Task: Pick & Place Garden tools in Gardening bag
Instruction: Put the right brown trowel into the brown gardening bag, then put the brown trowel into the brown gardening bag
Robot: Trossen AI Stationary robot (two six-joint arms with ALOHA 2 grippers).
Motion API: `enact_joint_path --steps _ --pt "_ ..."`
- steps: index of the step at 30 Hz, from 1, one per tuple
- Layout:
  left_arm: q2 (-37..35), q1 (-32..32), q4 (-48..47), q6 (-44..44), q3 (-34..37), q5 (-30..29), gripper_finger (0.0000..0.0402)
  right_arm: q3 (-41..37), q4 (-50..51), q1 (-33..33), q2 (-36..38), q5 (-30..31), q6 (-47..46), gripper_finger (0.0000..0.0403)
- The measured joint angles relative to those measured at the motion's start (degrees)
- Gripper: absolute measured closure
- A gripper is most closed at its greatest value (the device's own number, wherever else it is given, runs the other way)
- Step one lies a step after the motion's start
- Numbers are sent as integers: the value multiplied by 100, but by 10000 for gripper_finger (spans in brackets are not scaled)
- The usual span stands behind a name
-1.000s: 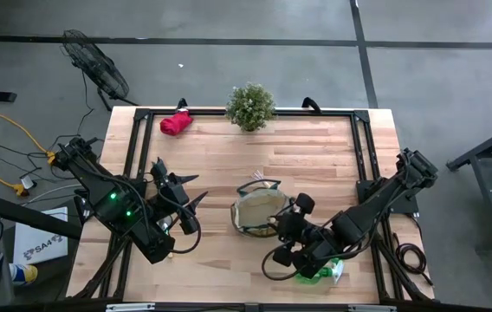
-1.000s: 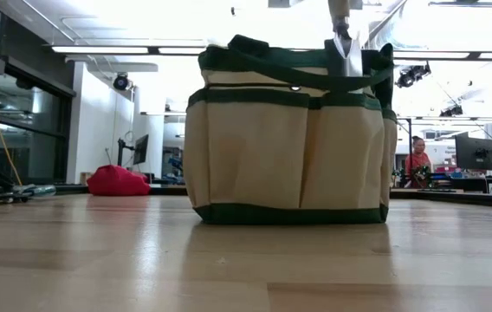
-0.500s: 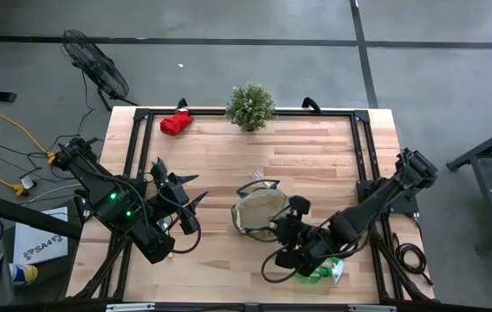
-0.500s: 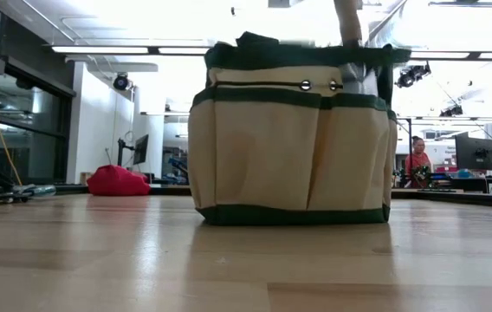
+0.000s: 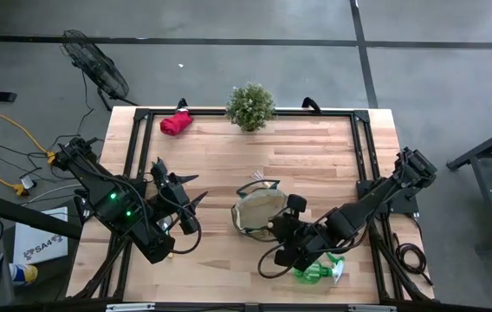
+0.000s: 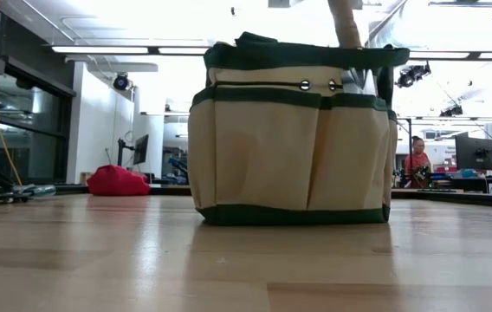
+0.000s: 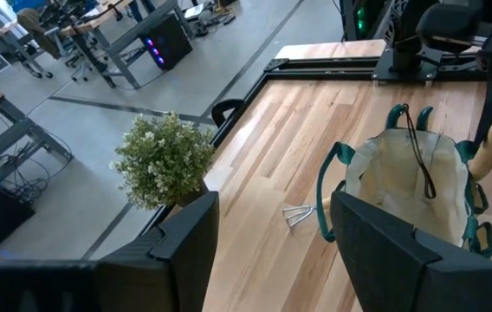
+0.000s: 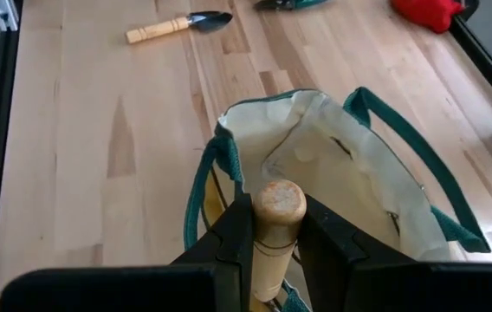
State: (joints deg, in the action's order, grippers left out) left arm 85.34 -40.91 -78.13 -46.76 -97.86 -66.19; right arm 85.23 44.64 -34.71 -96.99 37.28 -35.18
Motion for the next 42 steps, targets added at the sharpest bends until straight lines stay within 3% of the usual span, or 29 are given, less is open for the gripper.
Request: enact_joint_path --steps 13,33,37,42 --pt "-2 0 3 -2 1 0 185 4 -14 211 0 -477 -27 304" --pt "-37 0 -17 -214 0 222 185 9 5 746 333 -763 -866 299" --pt "-56 0 -406 -762 0 528 185 9 13 751 637 -700 -999 299" --pt "-67 2 -1220 -2443 13 1165 185 9 109 747 1017 -669 -1267 300"
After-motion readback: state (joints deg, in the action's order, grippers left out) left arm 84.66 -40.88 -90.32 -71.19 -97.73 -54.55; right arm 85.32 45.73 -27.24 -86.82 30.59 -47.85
